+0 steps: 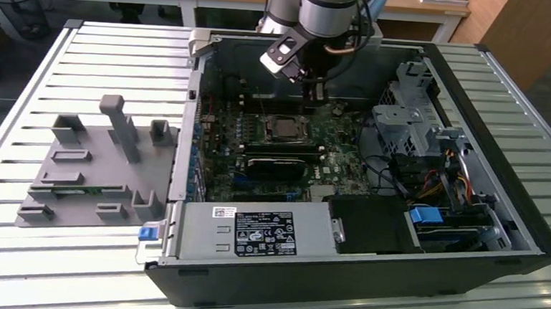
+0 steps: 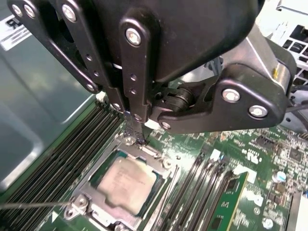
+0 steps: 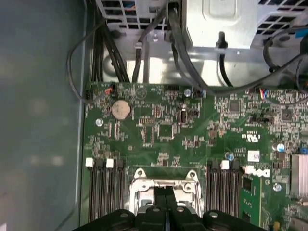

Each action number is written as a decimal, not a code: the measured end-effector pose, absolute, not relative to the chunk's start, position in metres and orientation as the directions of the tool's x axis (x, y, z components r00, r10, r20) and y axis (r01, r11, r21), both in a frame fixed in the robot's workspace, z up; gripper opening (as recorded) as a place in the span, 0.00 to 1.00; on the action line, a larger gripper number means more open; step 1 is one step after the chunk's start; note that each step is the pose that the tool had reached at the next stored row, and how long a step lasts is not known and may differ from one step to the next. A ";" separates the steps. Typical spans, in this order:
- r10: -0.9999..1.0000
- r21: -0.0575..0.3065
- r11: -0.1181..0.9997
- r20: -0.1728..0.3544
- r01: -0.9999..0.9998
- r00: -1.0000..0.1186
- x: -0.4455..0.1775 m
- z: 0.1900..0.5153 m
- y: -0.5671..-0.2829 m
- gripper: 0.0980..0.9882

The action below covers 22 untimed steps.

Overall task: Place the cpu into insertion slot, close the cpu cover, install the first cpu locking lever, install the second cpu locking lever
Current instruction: 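Close the cpu cover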

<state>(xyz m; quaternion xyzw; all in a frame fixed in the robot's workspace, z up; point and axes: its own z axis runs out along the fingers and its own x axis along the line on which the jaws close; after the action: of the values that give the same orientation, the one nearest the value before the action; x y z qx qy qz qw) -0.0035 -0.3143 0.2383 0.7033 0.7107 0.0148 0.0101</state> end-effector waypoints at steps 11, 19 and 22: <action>1.000 0.029 0.010 0.006 1.000 -0.010 -0.014 0.227 -0.315 0.01; 1.000 0.029 0.010 0.007 1.000 -0.011 -0.034 0.224 -0.316 0.01; 1.000 0.029 0.010 0.007 1.000 -0.011 -0.038 0.221 -0.316 0.01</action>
<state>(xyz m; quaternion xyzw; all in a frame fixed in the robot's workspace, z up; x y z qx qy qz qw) -0.0375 -0.3157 0.2215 0.7033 0.7107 0.0127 0.0079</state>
